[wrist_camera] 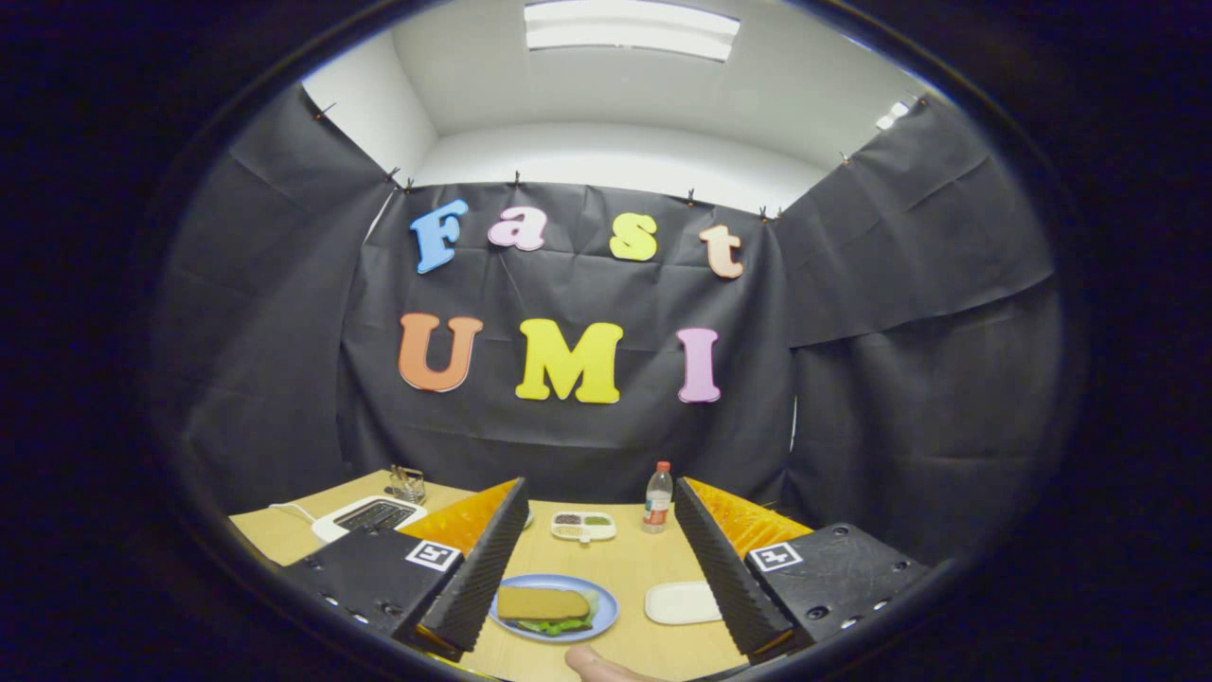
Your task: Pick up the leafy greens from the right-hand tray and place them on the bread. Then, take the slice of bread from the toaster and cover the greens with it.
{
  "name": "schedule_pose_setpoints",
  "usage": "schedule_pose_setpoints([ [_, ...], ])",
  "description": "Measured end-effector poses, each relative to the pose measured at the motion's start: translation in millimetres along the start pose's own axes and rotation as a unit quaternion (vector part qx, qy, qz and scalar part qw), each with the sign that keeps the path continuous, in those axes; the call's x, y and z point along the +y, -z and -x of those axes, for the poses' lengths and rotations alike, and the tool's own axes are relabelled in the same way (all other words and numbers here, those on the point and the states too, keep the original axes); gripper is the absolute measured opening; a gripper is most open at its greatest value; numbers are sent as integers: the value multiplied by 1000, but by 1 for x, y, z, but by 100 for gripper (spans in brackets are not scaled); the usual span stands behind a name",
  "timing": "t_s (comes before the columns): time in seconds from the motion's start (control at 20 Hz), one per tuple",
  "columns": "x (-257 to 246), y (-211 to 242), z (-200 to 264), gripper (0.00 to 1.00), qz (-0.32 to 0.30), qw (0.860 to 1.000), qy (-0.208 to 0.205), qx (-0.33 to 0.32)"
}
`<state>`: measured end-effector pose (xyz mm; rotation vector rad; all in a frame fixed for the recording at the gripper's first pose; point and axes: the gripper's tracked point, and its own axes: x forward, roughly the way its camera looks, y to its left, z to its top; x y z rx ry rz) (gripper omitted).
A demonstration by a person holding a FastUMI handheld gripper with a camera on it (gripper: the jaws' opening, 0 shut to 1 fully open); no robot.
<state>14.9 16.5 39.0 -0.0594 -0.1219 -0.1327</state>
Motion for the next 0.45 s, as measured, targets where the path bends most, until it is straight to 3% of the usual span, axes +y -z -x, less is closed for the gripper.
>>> schedule_pose_setpoints([
  [0.45,-1,23,-12,95,-10,999,-20,35],
])
